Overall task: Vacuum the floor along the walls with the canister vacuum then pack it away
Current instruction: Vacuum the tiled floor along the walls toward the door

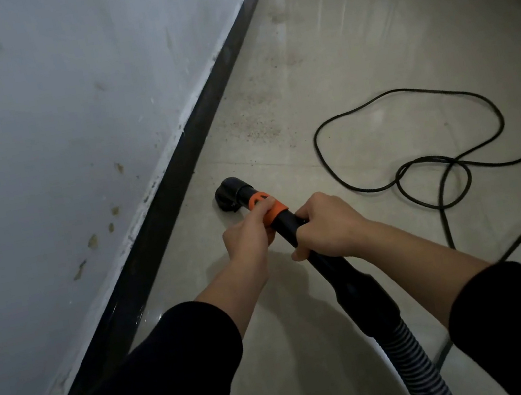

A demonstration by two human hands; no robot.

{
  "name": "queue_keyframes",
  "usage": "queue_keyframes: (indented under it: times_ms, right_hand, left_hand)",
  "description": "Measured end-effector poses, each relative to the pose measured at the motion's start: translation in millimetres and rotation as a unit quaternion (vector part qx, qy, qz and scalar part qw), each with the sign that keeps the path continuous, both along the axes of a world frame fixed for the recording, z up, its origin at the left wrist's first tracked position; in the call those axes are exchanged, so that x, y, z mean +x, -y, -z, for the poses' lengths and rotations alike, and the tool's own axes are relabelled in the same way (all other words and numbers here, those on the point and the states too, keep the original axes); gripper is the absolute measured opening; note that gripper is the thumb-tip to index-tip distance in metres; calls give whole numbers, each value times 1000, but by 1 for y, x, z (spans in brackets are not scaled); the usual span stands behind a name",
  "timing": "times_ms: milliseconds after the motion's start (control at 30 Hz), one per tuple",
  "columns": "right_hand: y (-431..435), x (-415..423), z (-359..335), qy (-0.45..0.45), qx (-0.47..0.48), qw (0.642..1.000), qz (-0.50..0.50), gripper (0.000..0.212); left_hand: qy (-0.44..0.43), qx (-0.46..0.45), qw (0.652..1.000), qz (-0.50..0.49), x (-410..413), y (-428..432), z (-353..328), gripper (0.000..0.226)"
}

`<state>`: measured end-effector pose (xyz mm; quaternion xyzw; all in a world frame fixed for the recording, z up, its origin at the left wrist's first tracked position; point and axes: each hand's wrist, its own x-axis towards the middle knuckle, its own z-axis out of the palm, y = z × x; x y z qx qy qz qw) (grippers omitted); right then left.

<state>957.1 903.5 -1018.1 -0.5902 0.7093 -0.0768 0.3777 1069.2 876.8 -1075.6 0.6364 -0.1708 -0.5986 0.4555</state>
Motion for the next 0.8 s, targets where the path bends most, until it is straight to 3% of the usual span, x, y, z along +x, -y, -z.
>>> queue_keyframes:
  times_ms: [800]
  right_hand:
    - [19, 47, 20, 44, -22, 998, -29, 17]
  left_hand:
    - [22, -10, 999, -38, 53, 14, 14, 21]
